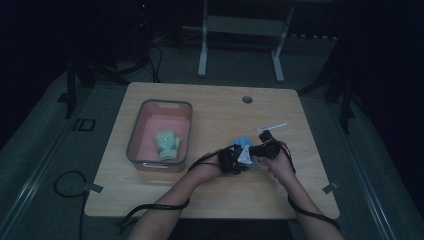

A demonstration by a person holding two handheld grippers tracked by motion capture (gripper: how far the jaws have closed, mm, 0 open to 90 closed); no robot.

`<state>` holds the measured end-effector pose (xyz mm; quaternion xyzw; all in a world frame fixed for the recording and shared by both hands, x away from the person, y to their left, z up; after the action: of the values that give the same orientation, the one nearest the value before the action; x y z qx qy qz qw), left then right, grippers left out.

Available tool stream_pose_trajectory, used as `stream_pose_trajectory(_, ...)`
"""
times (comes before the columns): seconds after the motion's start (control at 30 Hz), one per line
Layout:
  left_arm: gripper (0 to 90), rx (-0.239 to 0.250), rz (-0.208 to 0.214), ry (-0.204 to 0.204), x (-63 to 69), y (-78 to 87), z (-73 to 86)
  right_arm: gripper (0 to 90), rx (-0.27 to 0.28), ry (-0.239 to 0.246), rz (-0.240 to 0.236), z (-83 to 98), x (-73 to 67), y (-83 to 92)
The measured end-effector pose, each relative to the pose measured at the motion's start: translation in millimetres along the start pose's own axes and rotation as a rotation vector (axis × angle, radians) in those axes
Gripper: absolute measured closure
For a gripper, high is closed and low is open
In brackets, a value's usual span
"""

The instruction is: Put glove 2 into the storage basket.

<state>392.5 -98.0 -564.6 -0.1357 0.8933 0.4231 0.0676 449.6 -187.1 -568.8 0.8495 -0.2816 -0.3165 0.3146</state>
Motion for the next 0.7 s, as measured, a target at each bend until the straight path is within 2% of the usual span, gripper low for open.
stream_pose_trajectory(0.13,75.8,-0.004,-0.025,-0.003,-4.5,16.1,-3.0,76.0,0.027,0.009,-0.017,-11.3,-8.7,6.9)
stream_pose_trajectory(0.27,75.8,-0.004,-0.039,-0.004,-8.0,31.8,-3.7,76.0,0.037,0.037,-0.015,-22.0,-18.9,11.1)
stream_pose_trajectory(0.43,75.8,-0.024,-0.057,-0.009,-14.5,50.5,-1.4,76.2,0.041,0.074,-0.016,-36.7,-32.9,11.7)
stream_pose_trajectory(0.7,75.8,-0.030,-0.086,0.006,-25.8,79.3,2.6,76.3,0.058,0.130,-0.016,-62.7,-55.3,11.9)
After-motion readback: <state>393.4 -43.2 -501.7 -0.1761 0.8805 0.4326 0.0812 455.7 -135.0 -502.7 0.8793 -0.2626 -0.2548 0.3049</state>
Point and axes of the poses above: each handheld gripper's, and its own axes: y roughly backward along the jaws, z roughly out of its underside, x roughly to its right, the point moved 7 cm from there along -y, roughly forward along the jaws, and after that the axes turned 1 degree about y, right-handed, at the moved point
